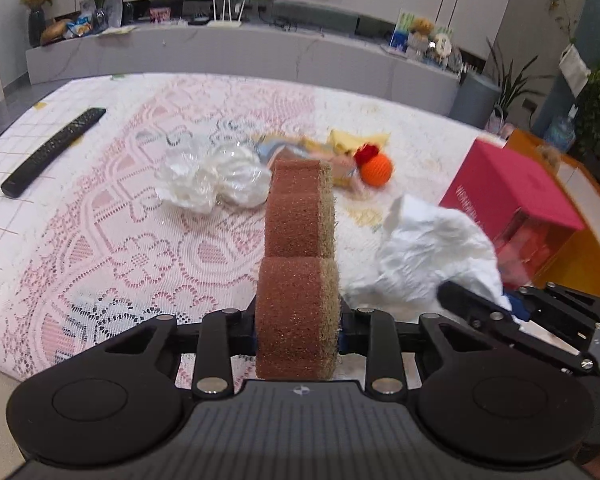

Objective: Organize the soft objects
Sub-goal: 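Lift the white tissue with the right tool while the left tool holds the sponge, then carry the sponge and tissue over the orange box with both tools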

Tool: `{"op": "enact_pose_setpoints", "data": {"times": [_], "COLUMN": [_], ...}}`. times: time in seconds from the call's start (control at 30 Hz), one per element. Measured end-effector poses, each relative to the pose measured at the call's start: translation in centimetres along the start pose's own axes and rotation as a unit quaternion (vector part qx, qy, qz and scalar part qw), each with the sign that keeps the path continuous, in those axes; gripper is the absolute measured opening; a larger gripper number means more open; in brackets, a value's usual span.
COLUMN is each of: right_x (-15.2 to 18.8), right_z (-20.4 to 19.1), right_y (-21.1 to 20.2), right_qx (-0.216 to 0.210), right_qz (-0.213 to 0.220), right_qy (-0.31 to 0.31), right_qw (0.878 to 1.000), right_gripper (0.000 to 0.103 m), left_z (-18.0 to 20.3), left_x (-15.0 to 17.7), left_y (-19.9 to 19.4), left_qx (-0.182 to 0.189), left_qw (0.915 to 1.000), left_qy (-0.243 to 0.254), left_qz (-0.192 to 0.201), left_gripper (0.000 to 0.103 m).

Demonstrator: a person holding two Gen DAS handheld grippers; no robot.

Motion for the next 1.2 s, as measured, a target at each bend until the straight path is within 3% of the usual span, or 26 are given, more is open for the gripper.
{"op": "enact_pose_setpoints", "data": {"times": [0.2,0.4,0.57,0.7,0.87,1.0,1.2], "right_x": [-1.4,-2.8,-3.5,-3.6,-3.0,-2.5,-1.9], "right_z": [2.7,7.1,12.5,17.0,22.8,27.2,30.9], "right_y": [-5.0,-10.6,-15.1,-17.7,-19.2,-18.0,-14.2], "right_qx": [0.002,0.034,0.088,0.140,0.201,0.215,0.224], "right_qz": [0.038,0.077,0.103,0.109,0.083,0.037,-0.039], "right_qy": [0.061,0.100,0.132,0.144,0.154,0.181,0.162], "right_qw": [0.997,0.991,0.982,0.973,0.964,0.959,0.960], "right_gripper": [0.014,0.014,0.014,0.014,0.014,0.014,0.015], "left_z": [3.7,9.8,16.5,22.1,28.4,32.2,35.5], "left_x": [-1.1,-2.9,-4.5,-5.4,-6.4,-7.4,-7.8], "left_y": [-4.2,-6.6,-6.0,-3.8,-0.2,3.3,7.8], "left_qx": [0.028,0.083,0.134,0.150,0.177,0.186,0.161], "left_qw": [0.9981,0.9916,0.9832,0.9757,0.9654,0.9614,0.9571], "left_qy": [0.024,0.067,0.107,0.154,0.191,0.198,0.224], "left_qz": [0.049,0.074,0.061,0.040,-0.005,-0.047,-0.089], "left_gripper": [0.035,0.035,0.035,0.035,0.035,0.035,0.035]}}
Point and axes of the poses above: each gripper's, at about its wrist camera, not at the fingertips, and y roughly the way its jaws point, z to its right, x to its underside, the point moved 1 cm from there along y, roughly the way its jaws point, and after that the axes turned 7 degrees about x, right-handed, at the moved point
